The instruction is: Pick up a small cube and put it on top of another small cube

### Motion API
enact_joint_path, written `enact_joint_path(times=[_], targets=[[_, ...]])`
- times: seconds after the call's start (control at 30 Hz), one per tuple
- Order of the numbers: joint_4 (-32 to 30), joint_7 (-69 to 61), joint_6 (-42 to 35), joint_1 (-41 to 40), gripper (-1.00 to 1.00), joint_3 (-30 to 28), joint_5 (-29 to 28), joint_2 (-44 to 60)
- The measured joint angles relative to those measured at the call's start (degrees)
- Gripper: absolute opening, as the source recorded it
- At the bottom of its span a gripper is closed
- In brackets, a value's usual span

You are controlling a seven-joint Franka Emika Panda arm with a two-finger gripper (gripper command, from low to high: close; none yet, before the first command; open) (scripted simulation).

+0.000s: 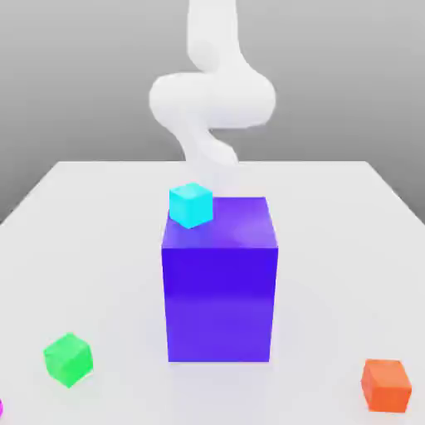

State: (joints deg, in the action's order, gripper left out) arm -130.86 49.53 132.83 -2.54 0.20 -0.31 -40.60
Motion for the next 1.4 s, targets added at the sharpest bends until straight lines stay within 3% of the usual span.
enact_joint_path(times=[0.63, 1.07, 1.2, 1.23, 1.4], targets=[[7.01, 27.62, 7.98, -14.65, 0.00, -4.15, -1.69, 39.82], [11.84, 39.83, 13.38, -21.81, 0.00, -8.23, 6.53, 67.04], [13.75, 39.51, 18.64, -23.21, 0.00, -7.25, 8.70, 75.36], [14.03, 39.38, 19.52, -23.41, -1.00, -7.01, 8.92, 76.55], [14.03, 39.33, 19.64, -23.42, -1.00, -7.00, 8.98, 76.55]])
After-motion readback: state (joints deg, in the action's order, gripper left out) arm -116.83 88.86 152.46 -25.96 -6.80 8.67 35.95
